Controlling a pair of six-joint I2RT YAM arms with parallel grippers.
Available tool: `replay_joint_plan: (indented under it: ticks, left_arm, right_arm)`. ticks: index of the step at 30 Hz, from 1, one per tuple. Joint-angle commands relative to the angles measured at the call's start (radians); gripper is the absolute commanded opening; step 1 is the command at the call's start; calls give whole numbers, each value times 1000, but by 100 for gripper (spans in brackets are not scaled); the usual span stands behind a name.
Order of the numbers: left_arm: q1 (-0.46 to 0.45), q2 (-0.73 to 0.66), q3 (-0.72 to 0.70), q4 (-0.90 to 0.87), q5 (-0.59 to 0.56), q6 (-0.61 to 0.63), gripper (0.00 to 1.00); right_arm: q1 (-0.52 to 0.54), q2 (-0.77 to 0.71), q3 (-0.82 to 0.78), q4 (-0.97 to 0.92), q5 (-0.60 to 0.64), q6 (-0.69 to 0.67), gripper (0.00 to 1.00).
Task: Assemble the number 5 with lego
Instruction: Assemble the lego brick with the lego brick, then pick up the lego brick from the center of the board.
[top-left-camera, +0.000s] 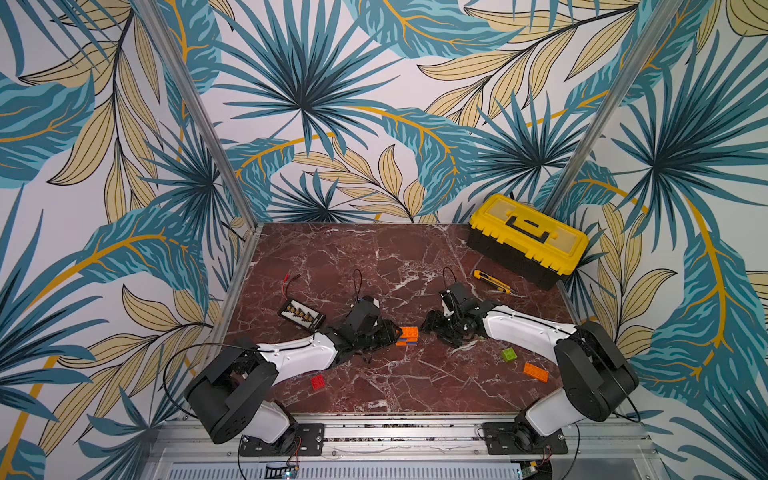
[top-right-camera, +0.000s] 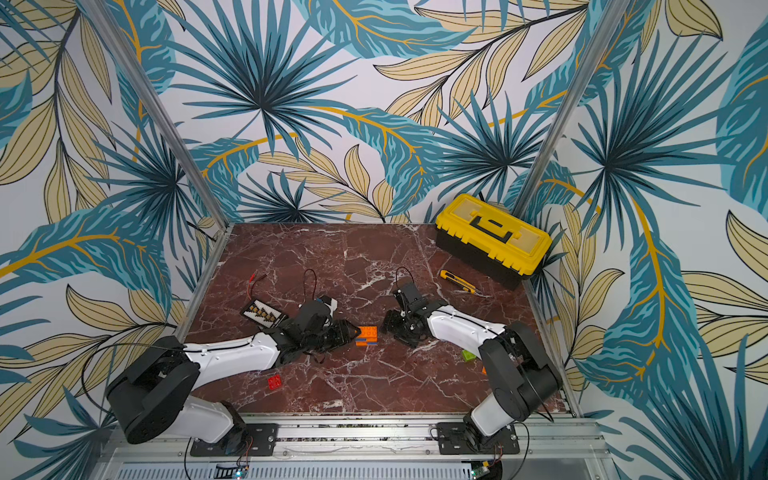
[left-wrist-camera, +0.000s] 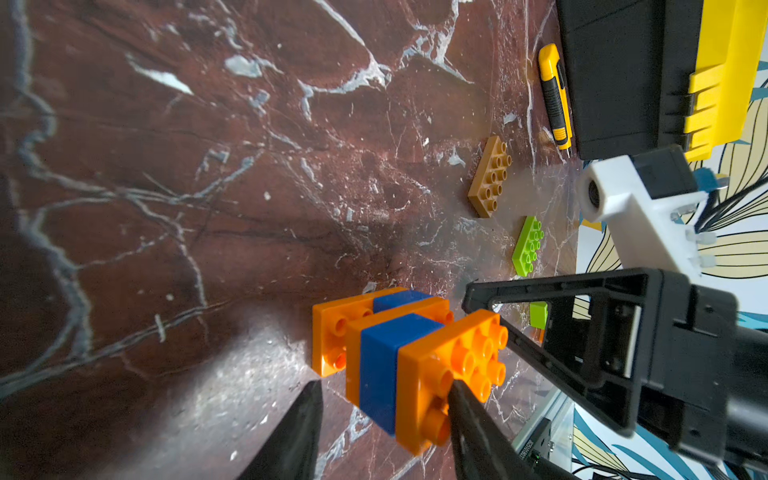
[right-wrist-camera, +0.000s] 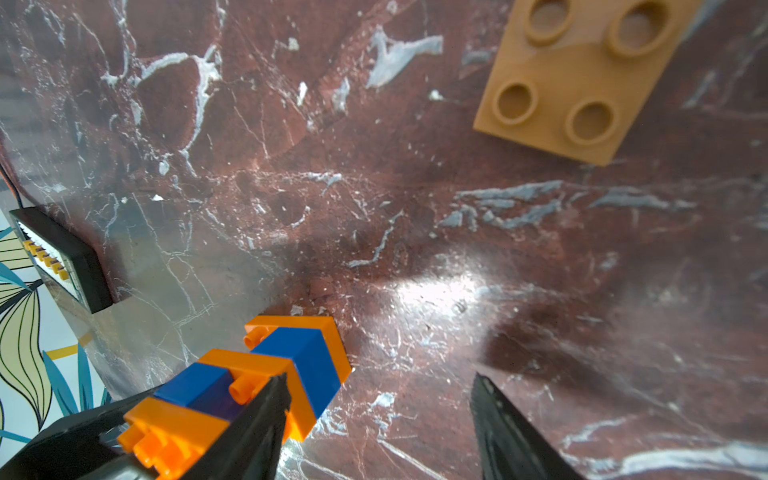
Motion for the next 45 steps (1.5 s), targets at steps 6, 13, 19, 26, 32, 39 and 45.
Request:
replay_joint_plan:
  ticks: [6,13,19,26,32,39,45]
  left_arm:
    - [8,-29,42,-40,7,26,70]
    - [11,-189,18,-135,-100,51,80]
    - [16,-326,-74,-172,-180,53,81]
    - [17,-443,-158,-171,-250,50,84]
    - [17,-466,-169,-198,-257,42,86]
    - [17,-466,-163,-221,-256,40,86]
    - [17,-486,-165,-258,-295,38,87]
  right_arm:
    - [-19,-101,-17,-1,50,-143,76]
    - [-18,-183,-35,156,-19,-597,75]
    - [-1,-204,-43,175,-133,-980,73]
    - [75,-168,18,-37,-104,-1406,75]
    - [99,-86,72,-27,-97,-1437,75]
    - [113,13,160,-94,-145,-1456,73]
    - [130,89,219,-147,-147,-1457,70]
